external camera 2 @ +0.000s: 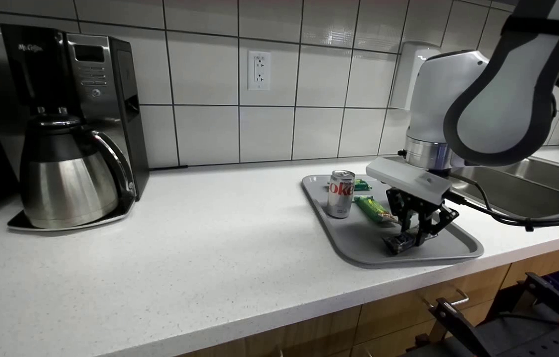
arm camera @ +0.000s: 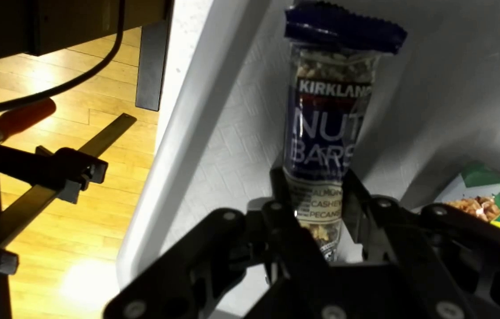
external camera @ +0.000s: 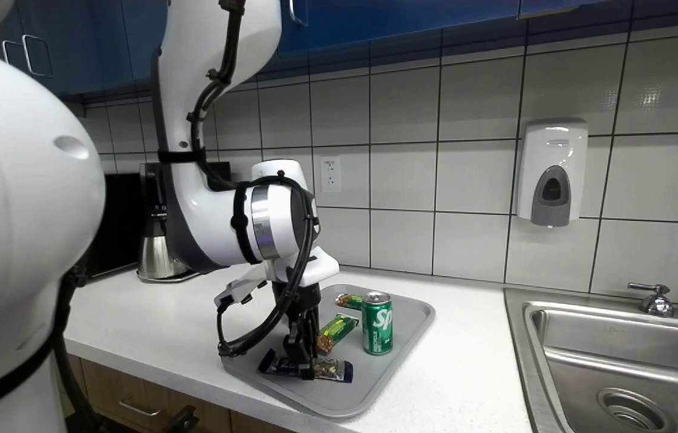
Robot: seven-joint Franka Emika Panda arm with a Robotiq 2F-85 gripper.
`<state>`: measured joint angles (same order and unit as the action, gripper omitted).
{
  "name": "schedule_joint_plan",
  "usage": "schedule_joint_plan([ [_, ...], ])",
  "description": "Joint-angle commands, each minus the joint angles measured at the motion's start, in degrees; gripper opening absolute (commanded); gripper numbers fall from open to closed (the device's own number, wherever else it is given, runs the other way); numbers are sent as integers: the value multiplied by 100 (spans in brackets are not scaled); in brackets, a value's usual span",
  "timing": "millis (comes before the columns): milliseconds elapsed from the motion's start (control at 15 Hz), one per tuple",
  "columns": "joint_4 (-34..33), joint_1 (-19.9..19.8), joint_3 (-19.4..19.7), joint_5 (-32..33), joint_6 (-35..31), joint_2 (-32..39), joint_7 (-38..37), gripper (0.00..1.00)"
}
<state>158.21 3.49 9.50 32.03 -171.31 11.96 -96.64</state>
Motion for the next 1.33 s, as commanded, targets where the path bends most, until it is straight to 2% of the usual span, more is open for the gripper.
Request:
schedule_joint_plan([
  [0,-7,160,132,157,-100,7,-207,8],
  [667,87,469,231,230,63,-522,-185,8],
  [1267,64,646,122,334,119,-1030,-101,8],
])
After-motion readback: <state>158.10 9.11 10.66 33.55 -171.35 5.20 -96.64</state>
